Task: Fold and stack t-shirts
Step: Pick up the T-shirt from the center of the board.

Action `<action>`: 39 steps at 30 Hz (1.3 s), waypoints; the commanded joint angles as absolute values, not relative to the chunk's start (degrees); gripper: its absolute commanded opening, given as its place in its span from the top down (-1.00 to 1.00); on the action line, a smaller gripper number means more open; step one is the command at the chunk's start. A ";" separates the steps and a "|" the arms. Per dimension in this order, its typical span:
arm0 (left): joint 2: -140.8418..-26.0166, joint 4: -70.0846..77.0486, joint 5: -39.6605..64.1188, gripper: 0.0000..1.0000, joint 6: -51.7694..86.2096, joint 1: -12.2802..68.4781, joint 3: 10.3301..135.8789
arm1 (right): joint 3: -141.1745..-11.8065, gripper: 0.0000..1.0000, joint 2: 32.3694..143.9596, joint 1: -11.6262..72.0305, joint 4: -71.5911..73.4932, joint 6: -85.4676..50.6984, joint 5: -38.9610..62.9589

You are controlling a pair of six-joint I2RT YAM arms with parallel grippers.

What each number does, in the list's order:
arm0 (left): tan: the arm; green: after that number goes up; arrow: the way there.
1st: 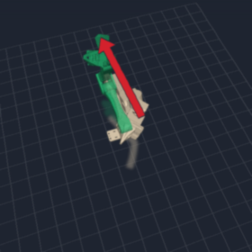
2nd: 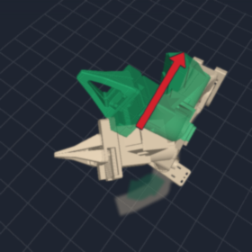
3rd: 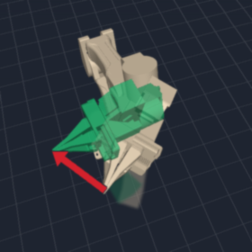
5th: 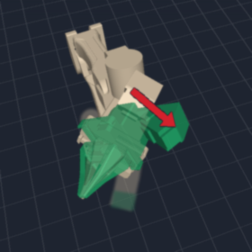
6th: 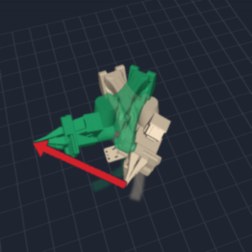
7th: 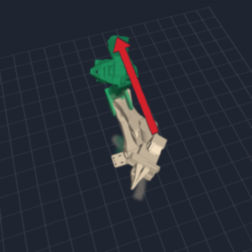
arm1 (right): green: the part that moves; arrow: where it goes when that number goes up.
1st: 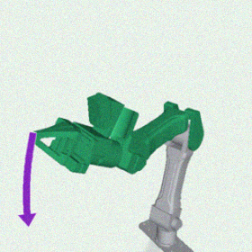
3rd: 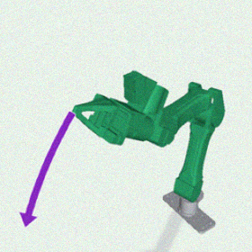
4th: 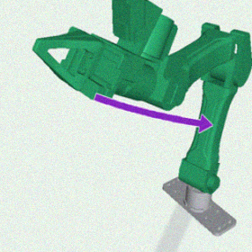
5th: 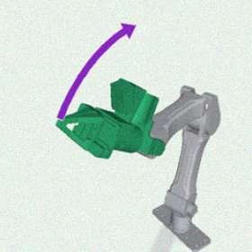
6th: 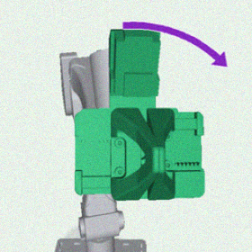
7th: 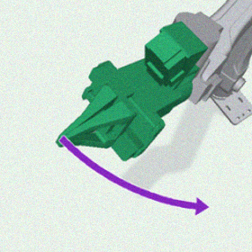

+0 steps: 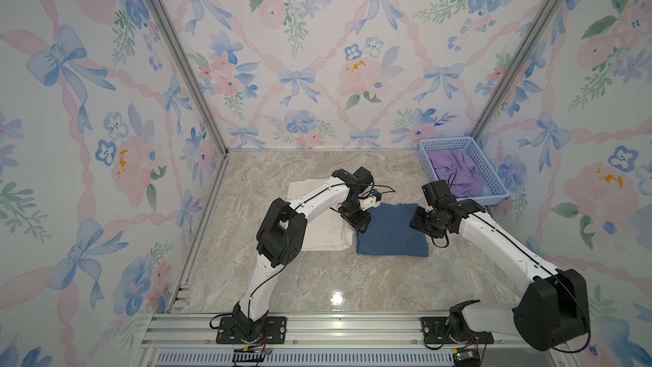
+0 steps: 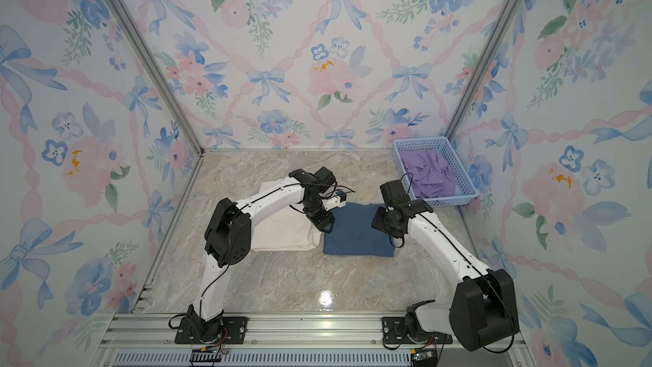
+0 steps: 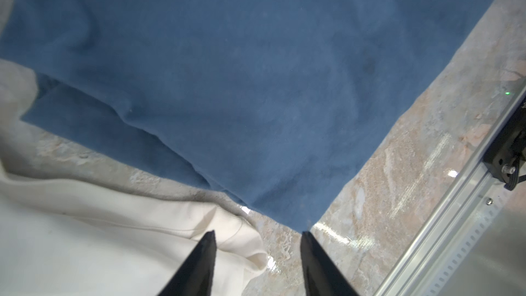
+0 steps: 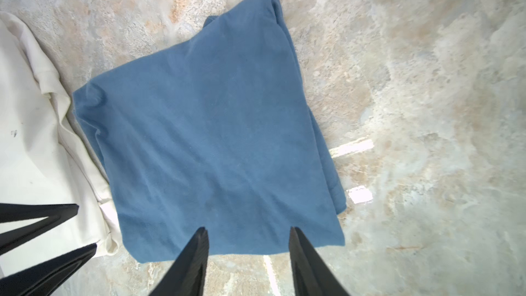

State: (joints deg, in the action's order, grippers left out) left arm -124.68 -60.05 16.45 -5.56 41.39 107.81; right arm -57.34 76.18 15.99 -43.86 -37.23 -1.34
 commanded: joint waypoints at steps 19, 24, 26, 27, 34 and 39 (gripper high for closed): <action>-136.95 -60.86 13.57 -0.33 -2.85 37.53 117.63 | -60.73 -0.35 92.23 4.84 -37.92 -32.29 4.20; -139.05 -60.82 14.29 -0.31 -3.10 37.47 118.88 | -61.53 -0.34 97.14 3.45 -35.05 -33.87 7.60; -140.17 -60.82 14.80 -0.29 -3.21 37.39 119.44 | -61.26 -0.34 98.45 2.78 -33.80 -34.56 8.68; -140.59 -60.83 15.38 -0.29 -3.34 37.40 119.59 | -61.03 -0.34 98.97 2.44 -33.36 -34.78 9.11; -141.87 -60.96 18.50 -0.27 -3.82 37.54 119.97 | -58.56 -0.33 99.65 0.45 -31.06 -35.42 10.53; -142.60 -61.31 19.77 -0.23 -4.69 38.20 119.55 | -57.24 -0.32 100.43 0.42 -29.45 -37.63 13.10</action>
